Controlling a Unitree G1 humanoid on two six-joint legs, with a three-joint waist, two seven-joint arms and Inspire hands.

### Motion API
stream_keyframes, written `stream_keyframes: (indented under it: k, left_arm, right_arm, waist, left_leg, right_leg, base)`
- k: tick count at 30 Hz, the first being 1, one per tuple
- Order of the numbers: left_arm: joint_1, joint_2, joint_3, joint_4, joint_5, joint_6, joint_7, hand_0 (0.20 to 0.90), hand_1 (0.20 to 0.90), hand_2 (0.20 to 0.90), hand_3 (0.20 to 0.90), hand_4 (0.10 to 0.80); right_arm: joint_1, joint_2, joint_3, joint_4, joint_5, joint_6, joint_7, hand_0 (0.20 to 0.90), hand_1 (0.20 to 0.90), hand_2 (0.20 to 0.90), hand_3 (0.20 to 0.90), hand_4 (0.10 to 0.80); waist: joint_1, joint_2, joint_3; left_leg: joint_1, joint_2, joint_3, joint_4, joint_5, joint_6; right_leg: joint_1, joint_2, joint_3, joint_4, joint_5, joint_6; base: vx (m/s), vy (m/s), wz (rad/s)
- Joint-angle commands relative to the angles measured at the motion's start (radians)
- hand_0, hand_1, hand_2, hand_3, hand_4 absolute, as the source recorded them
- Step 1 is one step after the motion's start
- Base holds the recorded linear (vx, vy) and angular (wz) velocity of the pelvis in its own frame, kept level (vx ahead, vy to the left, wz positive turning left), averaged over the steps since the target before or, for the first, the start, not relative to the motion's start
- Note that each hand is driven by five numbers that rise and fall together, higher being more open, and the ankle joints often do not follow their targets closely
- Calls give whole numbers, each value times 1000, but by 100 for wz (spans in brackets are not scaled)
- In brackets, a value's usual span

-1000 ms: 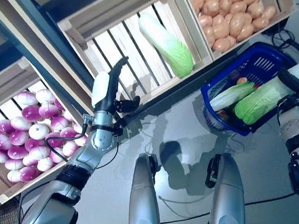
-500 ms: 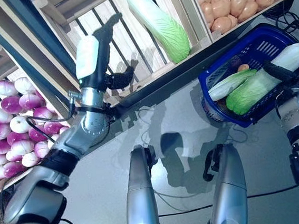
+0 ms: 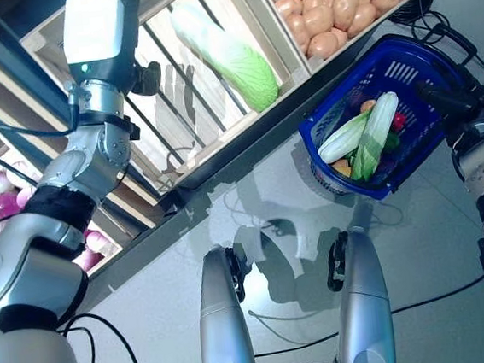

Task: Put vegetables into the basket

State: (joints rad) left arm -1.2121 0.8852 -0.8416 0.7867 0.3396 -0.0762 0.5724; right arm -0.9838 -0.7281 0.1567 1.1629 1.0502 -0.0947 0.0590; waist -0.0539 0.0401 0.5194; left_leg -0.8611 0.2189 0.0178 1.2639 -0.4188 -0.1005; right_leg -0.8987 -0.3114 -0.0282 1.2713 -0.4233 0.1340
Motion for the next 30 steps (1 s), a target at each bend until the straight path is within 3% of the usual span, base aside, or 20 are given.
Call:
stream_keyframes:
  k: [1, 5, 11, 30]
  left_arm:
    - [-152, 33, -70, 68, 94, 79, -13, 900, 900, 900, 900, 800]
    - [-217, 29, -136, 135, 95, 132, -61, 900, 900, 900, 900, 800]
    - [-279, 22, -160, 212, 88, 188, -81, 900, 900, 900, 900, 800]
    - [-416, -14, -284, 399, 182, 206, -72, 900, 900, 900, 900, 800]
  right_arm:
    - [19, -10, 17, -76, 77, -76, 108, 900, 900, 900, 900, 800]
    - [51, -9, 28, -137, 64, -57, 133, 900, 900, 900, 900, 800]
    - [108, -31, 13, -173, 79, -55, 145, 900, 900, 900, 900, 800]
    - [194, -48, -41, -185, 168, -73, 198, 900, 900, 900, 900, 800]
  waist:
    - [-32, -14, -128]
    - [-63, -13, -105]
    - [-96, -14, -76]
    - [-147, -44, -50]
  left_leg:
    - [38, 16, 17, -21, -78, 11]
    - [-3, 32, 38, 12, -81, 6]
    - [-70, 56, 55, 50, -81, 0]
    - [-210, 122, 30, 129, -99, -21]
  right_leg:
    - [43, -3, 8, -125, 68, -36]
    - [-1, -7, 17, -119, 90, -26]
    - [-72, -19, 27, -109, 121, -13]
    - [-210, -29, 56, -92, 169, 10]
  base:
    - [-34, 104, -10]
    - [-61, 93, -20]
    - [-101, 68, -9]
    - [-21, 6, -5]
